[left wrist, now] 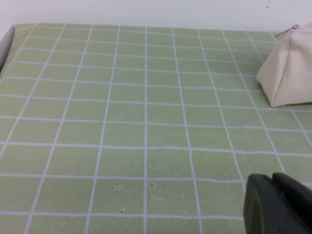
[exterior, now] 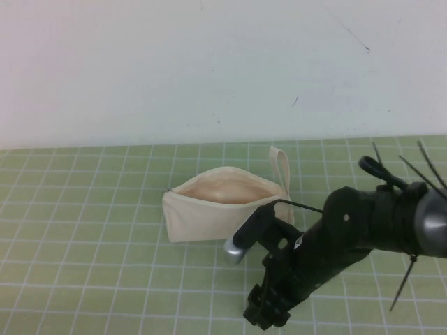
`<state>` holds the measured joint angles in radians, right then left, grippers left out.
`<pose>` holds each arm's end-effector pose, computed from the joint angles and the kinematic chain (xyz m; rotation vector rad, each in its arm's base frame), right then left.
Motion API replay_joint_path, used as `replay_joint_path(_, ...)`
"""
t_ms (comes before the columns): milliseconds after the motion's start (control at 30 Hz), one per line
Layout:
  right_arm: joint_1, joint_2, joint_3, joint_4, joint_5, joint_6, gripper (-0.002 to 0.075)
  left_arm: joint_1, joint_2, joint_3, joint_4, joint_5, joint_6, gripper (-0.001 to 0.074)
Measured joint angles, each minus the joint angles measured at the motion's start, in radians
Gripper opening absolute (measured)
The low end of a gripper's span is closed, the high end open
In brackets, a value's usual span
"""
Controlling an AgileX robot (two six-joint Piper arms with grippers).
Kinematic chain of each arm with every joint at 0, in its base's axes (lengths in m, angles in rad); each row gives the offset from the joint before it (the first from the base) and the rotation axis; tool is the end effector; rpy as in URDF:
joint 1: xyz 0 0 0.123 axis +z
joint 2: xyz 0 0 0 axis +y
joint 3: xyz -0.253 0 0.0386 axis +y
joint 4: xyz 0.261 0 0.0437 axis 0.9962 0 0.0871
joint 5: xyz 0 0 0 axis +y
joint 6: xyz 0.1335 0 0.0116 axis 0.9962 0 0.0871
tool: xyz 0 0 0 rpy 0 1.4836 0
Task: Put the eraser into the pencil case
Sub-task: Pick up the eraser from the table
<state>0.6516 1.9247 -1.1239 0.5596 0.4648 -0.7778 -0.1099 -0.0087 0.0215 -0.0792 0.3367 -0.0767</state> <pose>0.2940 0.2644 0.0731 -1.2683 2.3926 0.4405 0.1364 -0.0186 0.1651 -0.0197 1.8369 -0.2076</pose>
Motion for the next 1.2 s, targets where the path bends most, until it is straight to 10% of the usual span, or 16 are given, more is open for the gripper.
replay_joint_path(567,0.000,0.044,-0.043,0.002,0.065,-0.025,0.0314,0.000,0.000,0.000,0.000,0.000,-0.005,-0.0001)
replay_joint_path(1200,0.000,0.048,-0.244,-0.053,0.363,-0.033,0.0302,0.000,0.000,0.000,0.000,0.000,-0.005,-0.0001)
